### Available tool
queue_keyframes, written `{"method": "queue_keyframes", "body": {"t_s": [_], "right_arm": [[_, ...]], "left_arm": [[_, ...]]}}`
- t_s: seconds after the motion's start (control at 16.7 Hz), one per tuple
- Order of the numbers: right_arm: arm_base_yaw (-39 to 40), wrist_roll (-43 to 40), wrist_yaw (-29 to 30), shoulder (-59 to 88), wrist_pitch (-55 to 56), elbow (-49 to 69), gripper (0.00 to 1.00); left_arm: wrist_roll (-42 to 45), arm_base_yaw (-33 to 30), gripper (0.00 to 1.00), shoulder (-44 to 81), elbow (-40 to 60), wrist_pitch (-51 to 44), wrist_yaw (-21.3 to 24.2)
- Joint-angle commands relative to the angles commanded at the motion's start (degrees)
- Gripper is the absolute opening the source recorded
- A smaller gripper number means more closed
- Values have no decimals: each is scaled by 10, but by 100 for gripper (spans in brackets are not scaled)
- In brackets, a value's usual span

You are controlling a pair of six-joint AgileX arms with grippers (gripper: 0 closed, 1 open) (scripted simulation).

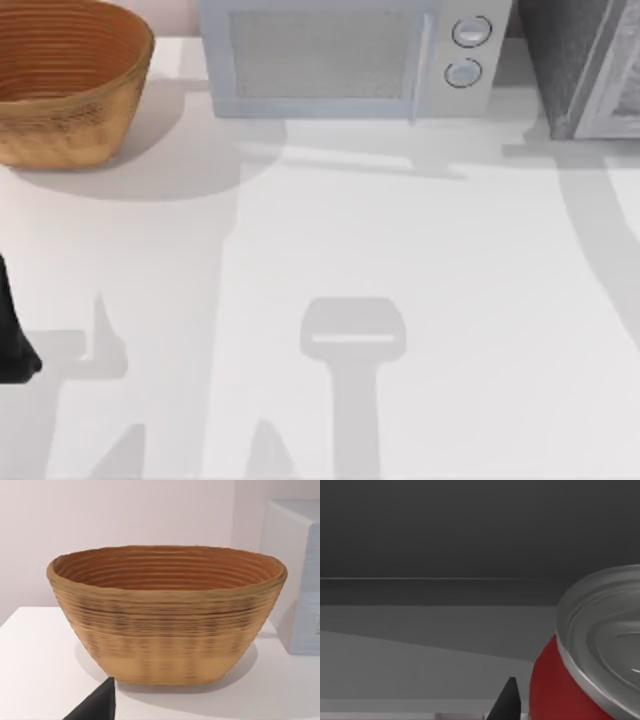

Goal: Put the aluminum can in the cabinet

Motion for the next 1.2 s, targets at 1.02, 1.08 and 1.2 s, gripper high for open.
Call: {"method": "queue_keyframes", "body": {"t_s": [1.02, 1.08, 1.2], "right_arm": [[2, 1, 3, 189, -61, 247, 0], [-2, 0, 1, 216, -70, 285, 0], [-9, -1, -4, 277, -91, 370, 0]], "left_arm": [[0, 0, 100, 0, 0, 0, 0], [0, 0, 100, 0, 0, 0, 0], [0, 0, 100, 0, 0, 0, 0]]}}
